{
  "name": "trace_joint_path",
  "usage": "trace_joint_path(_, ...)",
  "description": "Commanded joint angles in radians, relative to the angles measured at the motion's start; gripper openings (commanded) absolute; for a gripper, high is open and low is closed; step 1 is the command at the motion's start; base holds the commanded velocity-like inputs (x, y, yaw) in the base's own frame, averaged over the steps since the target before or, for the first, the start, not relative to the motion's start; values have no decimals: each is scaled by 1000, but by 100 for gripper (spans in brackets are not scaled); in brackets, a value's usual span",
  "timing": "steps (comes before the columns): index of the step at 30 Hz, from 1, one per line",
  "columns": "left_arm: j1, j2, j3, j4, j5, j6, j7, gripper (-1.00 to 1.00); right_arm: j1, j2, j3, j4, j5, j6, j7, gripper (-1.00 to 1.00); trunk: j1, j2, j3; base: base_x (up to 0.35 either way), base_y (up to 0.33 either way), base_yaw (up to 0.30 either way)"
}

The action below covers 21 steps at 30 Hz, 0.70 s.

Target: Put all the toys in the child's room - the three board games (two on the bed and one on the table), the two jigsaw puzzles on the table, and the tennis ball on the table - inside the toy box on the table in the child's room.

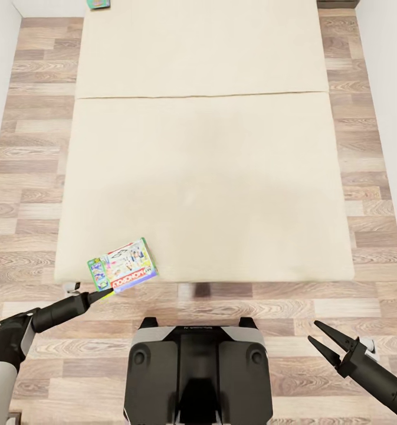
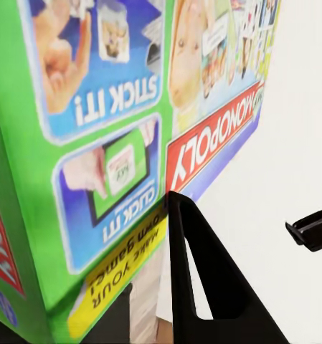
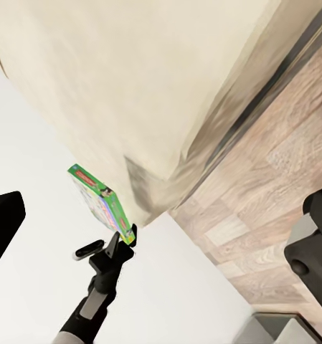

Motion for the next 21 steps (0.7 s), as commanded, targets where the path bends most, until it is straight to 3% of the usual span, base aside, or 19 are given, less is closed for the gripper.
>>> trace_joint_path(1,0,1,2,-7,-6,11,-7,-100,0,1,-1,0,0,5,2,100,-3,6,3,0,0,0)
trace_joint_path(5,1,26,-1,-17,-7,38,-7,-100,0,3,-1,-1,0,5,1,100,-19,34,15,0,0,0)
trace_joint_path(9,1,69,-88,-19,-9,120,-7,-100,0,6,-1,0,1,5,0,100,-34,62,28,0,0,0)
trace_joint_path(16,0,86,-194,-19,-9,225,-7,-100,0,9,-1,-1,1,3,1,100,-61,111,50,0,0,0)
trace_joint_path(21,0,114,-220,-16,-8,243,-7,-100,0,8,1,-2,0,-74,7,100,-80,146,69,0,0,0)
